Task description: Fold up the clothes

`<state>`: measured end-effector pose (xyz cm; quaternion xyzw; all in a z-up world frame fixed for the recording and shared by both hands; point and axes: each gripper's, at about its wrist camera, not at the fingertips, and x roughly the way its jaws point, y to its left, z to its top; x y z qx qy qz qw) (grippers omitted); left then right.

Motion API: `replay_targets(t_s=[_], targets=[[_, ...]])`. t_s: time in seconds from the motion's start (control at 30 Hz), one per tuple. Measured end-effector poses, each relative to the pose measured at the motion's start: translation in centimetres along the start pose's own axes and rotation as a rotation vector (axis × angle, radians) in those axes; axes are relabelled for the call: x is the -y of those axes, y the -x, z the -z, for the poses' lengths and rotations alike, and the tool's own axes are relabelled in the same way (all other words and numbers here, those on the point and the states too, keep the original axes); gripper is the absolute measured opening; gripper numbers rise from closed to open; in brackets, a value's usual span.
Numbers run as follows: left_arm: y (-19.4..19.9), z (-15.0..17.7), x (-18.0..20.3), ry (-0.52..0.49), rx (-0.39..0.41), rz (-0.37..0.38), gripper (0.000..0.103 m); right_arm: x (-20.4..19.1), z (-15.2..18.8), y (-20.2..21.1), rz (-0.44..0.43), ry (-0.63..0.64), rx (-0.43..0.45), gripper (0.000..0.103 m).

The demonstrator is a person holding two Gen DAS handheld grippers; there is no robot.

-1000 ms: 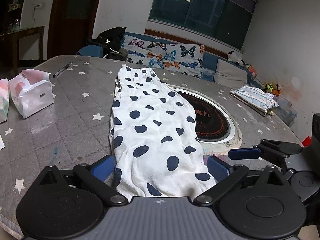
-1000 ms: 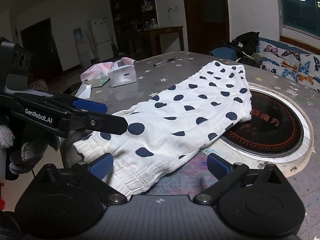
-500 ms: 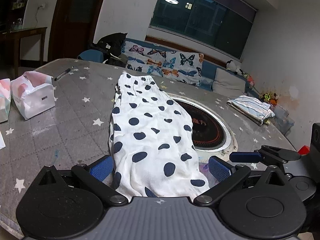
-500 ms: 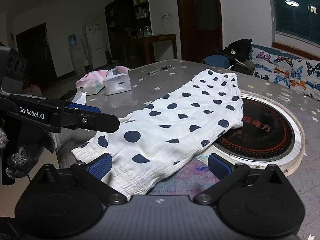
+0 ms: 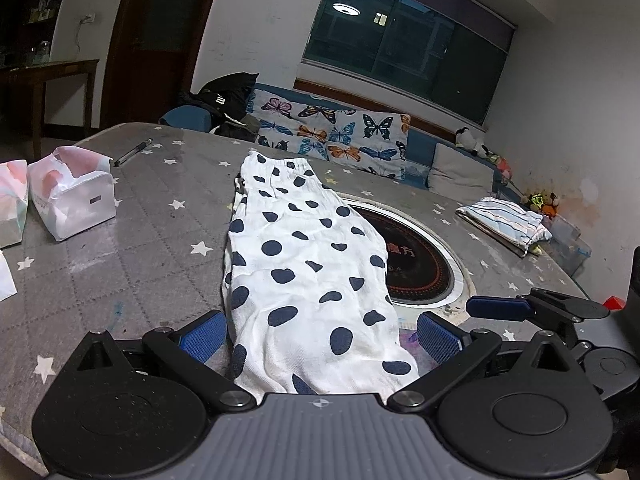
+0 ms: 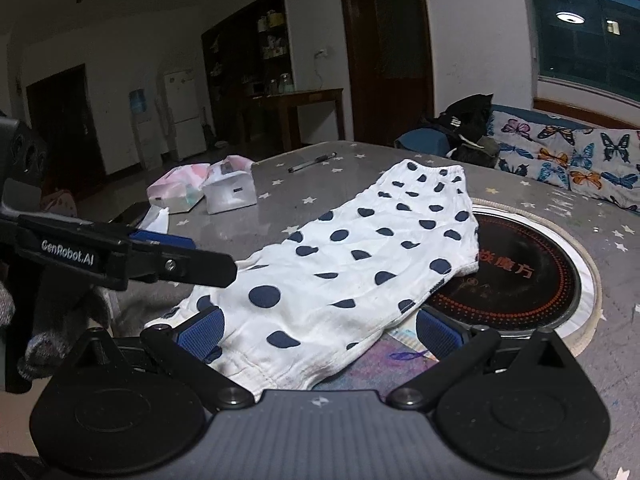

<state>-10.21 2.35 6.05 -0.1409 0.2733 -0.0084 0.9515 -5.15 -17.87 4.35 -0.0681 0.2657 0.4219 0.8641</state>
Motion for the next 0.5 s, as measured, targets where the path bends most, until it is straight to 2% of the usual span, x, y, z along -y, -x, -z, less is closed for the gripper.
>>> replay_targets(t_s=[0.5], targets=[[-0.48,0.19,0.63,-0.025,-0.033,-0.004,0.103,0.31,0.22,-0.43,0.012,-0.019,-0.043,0.103]])
